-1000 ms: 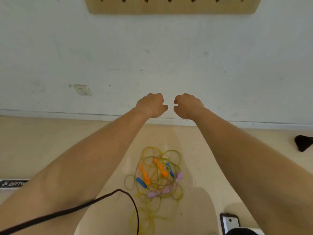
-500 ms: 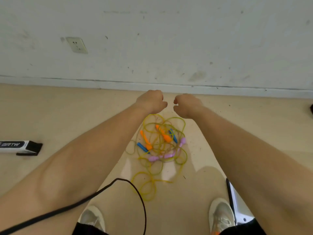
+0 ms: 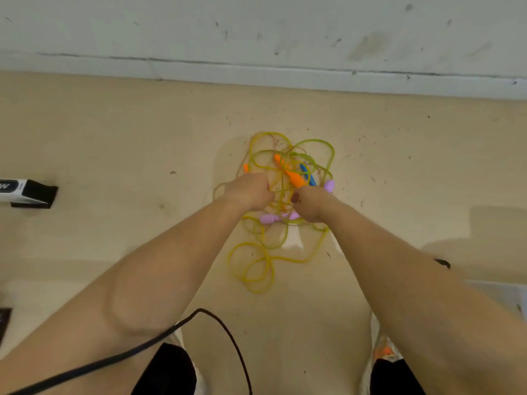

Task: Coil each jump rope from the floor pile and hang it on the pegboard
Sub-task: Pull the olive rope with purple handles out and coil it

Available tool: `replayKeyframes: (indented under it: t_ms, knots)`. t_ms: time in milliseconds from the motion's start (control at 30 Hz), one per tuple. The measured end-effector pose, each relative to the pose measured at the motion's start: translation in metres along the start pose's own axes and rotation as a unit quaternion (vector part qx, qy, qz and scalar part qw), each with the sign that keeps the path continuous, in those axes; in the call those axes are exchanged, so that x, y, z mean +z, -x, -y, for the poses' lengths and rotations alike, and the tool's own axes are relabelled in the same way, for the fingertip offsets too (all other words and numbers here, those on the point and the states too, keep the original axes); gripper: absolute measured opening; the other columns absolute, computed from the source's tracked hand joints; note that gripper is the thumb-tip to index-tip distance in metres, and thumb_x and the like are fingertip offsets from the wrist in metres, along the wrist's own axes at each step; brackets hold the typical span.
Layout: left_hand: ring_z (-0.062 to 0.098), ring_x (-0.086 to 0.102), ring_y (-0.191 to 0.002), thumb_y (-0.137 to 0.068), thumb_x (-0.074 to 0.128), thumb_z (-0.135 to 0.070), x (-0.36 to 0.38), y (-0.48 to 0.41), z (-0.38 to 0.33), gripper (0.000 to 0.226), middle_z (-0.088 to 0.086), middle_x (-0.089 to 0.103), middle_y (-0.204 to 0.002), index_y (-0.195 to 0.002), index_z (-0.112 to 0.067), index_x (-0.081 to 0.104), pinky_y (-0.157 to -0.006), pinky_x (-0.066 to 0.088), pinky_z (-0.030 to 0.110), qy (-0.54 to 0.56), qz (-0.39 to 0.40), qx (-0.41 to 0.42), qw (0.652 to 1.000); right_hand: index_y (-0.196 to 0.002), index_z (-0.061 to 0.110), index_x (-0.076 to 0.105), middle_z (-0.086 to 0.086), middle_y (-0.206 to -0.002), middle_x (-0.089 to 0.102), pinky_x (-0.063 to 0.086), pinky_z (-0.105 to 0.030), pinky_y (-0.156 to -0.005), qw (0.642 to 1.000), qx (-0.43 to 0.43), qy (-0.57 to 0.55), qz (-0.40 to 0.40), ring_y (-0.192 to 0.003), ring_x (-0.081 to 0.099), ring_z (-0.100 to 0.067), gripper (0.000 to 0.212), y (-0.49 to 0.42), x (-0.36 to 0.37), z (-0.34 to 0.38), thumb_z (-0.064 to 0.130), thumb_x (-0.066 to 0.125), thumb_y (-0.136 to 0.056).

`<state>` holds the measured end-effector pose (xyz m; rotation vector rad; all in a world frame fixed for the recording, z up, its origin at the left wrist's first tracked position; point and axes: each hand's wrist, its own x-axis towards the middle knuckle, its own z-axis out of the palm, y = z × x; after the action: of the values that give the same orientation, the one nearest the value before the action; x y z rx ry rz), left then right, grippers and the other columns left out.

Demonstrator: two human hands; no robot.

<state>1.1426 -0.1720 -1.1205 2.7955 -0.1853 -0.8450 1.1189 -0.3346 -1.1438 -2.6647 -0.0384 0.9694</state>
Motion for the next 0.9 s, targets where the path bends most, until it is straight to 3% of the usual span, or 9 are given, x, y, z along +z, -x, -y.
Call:
replayKeyframes:
  t_ms: [133, 300, 400, 500, 667, 733, 800, 900]
  knots:
    - [0.026, 0.065, -0.107, -0.087, 0.061, -0.030, 0.043, -0.022, 0.022, 0.021, 0.006, 0.070, -0.113, -0.105, -0.023, 0.071, -0.088, 0.054, 0.037, 0.019, 0.038, -0.001, 0.999, -0.132, 0.016, 0.061, -0.012, -0.137, 0.056, 0.042, -0.038, -0.105, 1.000, -0.002, 0.009, 0.021, -0.128, 0.050, -0.032, 0.036, -0.027, 0.046, -0.010, 0.021, 0.050, -0.098]
    - [0.026, 0.064, -0.108, -0.089, 0.067, -0.032, 0.087, -0.050, 0.029, 0.032, 0.005, 0.067, -0.118, -0.118, -0.019, 0.065, -0.090, 0.053, 0.038, 0.051, 0.058, -0.004, 0.997, -0.125, 0.025, 0.058, -0.009, -0.134, 0.053, 0.048, -0.046, -0.098, 1.000, 0.015, -0.025, 0.001, -0.123, 0.052, -0.032, 0.034, -0.053, 0.083, -0.022, 0.024, 0.054, -0.092]
    - [0.028, 0.060, -0.114, -0.089, 0.067, -0.034, 0.110, -0.065, 0.029, 0.038, 0.005, 0.059, -0.127, -0.125, -0.021, 0.060, -0.091, 0.052, 0.039, 0.025, 0.042, 0.017, 0.999, -0.120, 0.025, 0.057, -0.005, -0.129, 0.053, 0.049, -0.041, -0.087, 0.999, 0.031, 0.002, -0.040, -0.120, 0.053, -0.030, 0.029, -0.065, 0.094, -0.030, 0.027, 0.057, -0.092]
    - [0.031, 0.059, -0.112, -0.090, 0.062, -0.025, 0.130, -0.075, 0.028, 0.035, 0.005, 0.053, -0.125, -0.124, -0.022, 0.058, -0.086, 0.052, 0.042, -0.028, 0.043, 0.031, 0.998, -0.114, 0.021, 0.062, -0.005, -0.121, 0.056, 0.041, -0.036, -0.072, 0.993, 0.024, 0.066, -0.091, -0.116, 0.056, -0.030, 0.023, -0.073, 0.101, -0.038, 0.024, 0.056, -0.092]
    - [0.032, 0.061, -0.107, -0.093, 0.059, -0.029, 0.140, -0.075, 0.029, 0.027, 0.005, 0.051, -0.121, -0.118, -0.020, 0.062, -0.079, 0.049, 0.041, -0.067, 0.033, 0.032, 0.997, -0.110, 0.015, 0.062, -0.005, -0.116, 0.057, 0.044, -0.036, -0.070, 0.986, 0.030, 0.062, -0.150, -0.110, 0.058, -0.031, 0.033, -0.065, 0.095, -0.045, 0.041, 0.053, -0.092]
    - [0.029, 0.063, -0.102, -0.087, 0.063, -0.035, 0.134, -0.070, 0.029, 0.029, 0.003, 0.055, -0.115, -0.112, -0.020, 0.064, -0.072, 0.048, 0.037, -0.037, 0.058, 0.020, 0.997, -0.111, 0.015, 0.059, -0.006, -0.117, 0.056, 0.042, -0.036, -0.067, 0.981, 0.060, 0.061, -0.175, -0.107, 0.060, -0.030, 0.033, -0.060, 0.085, -0.048, 0.042, 0.051, -0.093]
    - [0.025, 0.065, -0.093, -0.080, 0.069, -0.041, 0.117, -0.061, 0.027, 0.032, 0.000, 0.061, -0.096, -0.104, -0.021, 0.065, -0.067, 0.045, 0.033, -0.009, 0.095, 0.006, 0.995, -0.117, 0.014, 0.056, -0.008, -0.122, 0.054, 0.039, -0.036, -0.066, 0.978, 0.097, 0.065, -0.173, -0.105, 0.060, -0.031, 0.031, -0.052, 0.072, -0.053, 0.035, 0.051, -0.095]
    - [0.022, 0.062, -0.082, -0.083, 0.067, -0.047, 0.080, -0.043, 0.019, 0.035, -0.001, 0.062, -0.081, -0.099, -0.016, 0.068, -0.063, 0.043, 0.030, -0.008, 0.158, 0.006, 0.987, -0.128, 0.011, 0.049, -0.010, -0.127, 0.049, 0.040, -0.036, -0.070, 0.976, 0.143, 0.043, -0.159, -0.108, 0.059, -0.033, 0.035, -0.036, 0.048, -0.057, 0.024, 0.051, -0.095]
